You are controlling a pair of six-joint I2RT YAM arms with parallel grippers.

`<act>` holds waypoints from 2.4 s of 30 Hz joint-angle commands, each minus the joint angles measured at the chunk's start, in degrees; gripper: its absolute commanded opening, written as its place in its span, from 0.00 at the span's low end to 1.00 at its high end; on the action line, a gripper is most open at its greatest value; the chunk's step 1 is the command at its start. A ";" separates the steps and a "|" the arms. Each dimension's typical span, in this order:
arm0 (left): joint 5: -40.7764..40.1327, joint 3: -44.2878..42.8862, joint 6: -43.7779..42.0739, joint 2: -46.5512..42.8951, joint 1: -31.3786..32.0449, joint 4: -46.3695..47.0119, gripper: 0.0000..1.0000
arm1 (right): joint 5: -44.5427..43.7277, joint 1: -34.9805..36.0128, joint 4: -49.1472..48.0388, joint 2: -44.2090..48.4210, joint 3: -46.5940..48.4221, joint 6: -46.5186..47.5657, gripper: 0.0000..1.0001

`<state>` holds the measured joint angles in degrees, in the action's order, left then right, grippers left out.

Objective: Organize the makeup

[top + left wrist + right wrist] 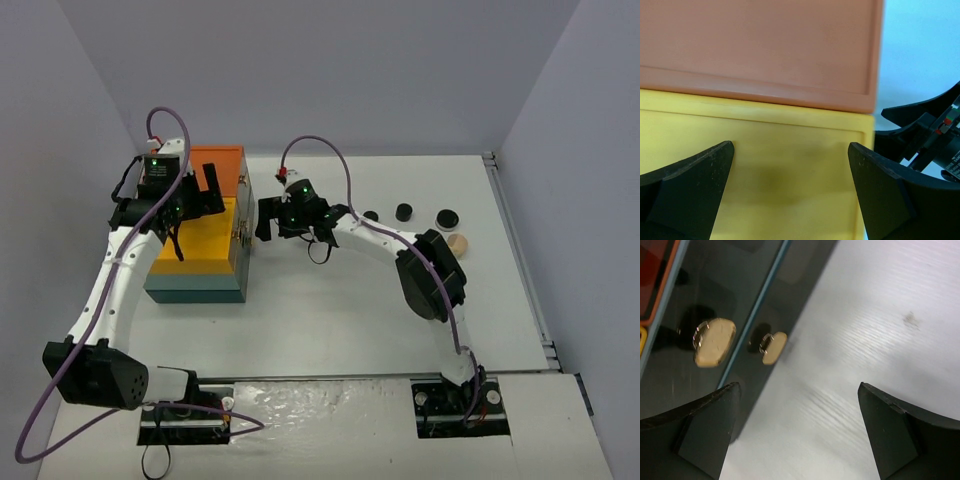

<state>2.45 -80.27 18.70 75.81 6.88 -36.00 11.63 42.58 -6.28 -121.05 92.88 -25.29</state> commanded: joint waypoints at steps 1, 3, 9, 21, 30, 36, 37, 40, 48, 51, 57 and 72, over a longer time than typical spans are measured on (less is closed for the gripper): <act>-5.23 -9.70 -0.95 0.95 8.94 -3.85 0.97 | -7.63 -4.70 -3.72 16.41 -6.85 2.02 1.00; -7.05 -11.35 0.51 2.14 12.76 -4.06 0.97 | -11.17 -6.82 -0.98 22.30 -10.25 3.54 1.00; -14.83 -13.98 2.32 7.48 23.11 -3.73 0.97 | -21.13 -11.98 6.00 39.76 -18.47 7.16 1.00; -29.13 -15.75 9.18 28.43 31.37 -4.61 0.97 | -23.04 -17.96 15.53 62.65 -32.63 5.59 1.00; -36.16 -17.46 12.50 39.27 29.90 -4.38 0.97 | -22.75 -18.59 20.03 68.04 -36.01 5.38 1.00; -37.83 -17.03 12.50 41.59 28.72 -3.03 0.97 | -21.85 -18.77 21.38 68.57 -36.96 6.37 1.00; -38.03 -16.86 12.23 41.61 28.66 -2.86 0.97 | -21.61 -18.82 21.40 68.57 -37.14 6.50 1.00; -38.66 -16.84 11.47 41.99 28.44 -2.95 0.97 | -21.07 -18.94 21.49 68.68 -37.51 6.69 1.00; -37.31 -15.43 12.54 42.15 26.83 -3.03 0.97 | -20.69 -19.12 21.57 68.91 -38.49 7.27 1.00; -36.91 -15.10 12.68 42.22 26.10 -2.77 0.97 | -20.77 -19.20 21.57 68.84 -38.64 7.35 1.00; -36.43 -14.76 11.65 42.28 26.02 -2.22 0.97 | -20.51 -19.29 21.57 68.63 -39.24 7.33 1.00; -27.08 -14.47 12.64 44.04 27.18 -0.88 0.97 | -21.24 -19.70 21.54 67.67 -38.56 8.00 1.00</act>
<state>-30.47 -93.97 29.71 120.79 32.93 -38.71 -9.13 23.53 17.45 -52.86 53.15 -18.17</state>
